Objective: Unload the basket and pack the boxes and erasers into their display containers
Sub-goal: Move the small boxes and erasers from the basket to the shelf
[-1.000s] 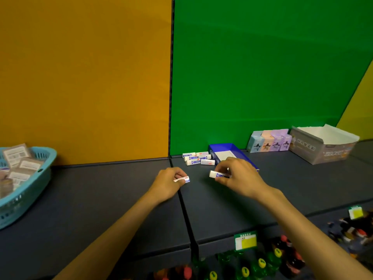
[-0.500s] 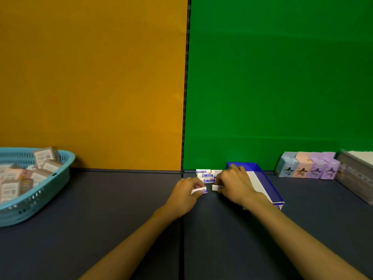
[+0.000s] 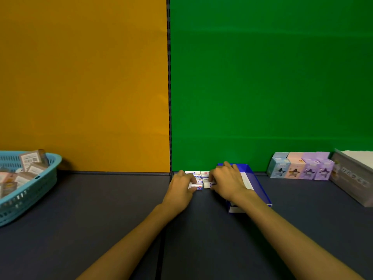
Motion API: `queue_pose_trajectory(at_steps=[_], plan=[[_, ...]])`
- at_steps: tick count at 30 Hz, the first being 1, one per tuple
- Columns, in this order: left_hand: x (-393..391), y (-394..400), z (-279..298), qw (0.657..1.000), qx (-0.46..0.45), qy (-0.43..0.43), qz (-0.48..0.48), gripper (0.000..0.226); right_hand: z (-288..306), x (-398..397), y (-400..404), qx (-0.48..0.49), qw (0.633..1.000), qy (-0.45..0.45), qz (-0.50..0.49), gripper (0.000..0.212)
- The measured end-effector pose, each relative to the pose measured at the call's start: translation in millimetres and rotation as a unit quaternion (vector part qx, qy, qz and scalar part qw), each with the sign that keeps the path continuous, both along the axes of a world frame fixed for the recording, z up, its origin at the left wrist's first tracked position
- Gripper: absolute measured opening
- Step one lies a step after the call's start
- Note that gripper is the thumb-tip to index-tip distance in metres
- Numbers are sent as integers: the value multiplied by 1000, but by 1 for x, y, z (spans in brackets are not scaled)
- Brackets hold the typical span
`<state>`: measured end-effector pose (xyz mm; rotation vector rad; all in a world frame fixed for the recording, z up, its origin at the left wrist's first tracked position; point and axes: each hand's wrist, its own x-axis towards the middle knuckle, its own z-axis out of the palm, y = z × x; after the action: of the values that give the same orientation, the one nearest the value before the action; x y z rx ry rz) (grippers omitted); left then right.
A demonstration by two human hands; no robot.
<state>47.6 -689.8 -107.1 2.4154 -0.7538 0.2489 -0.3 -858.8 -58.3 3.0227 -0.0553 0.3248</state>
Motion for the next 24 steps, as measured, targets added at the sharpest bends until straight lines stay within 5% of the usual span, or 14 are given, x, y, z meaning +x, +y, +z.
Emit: queue_pose_trajectory(at_steps=[14,24], plan=[[-31,39,41,990,100,-90,29,40,22,-25,16,114,984,-65,121,25],[-101,164,82,962,199,-58,178,48,41,-31,119,179,939,-77,285,26]])
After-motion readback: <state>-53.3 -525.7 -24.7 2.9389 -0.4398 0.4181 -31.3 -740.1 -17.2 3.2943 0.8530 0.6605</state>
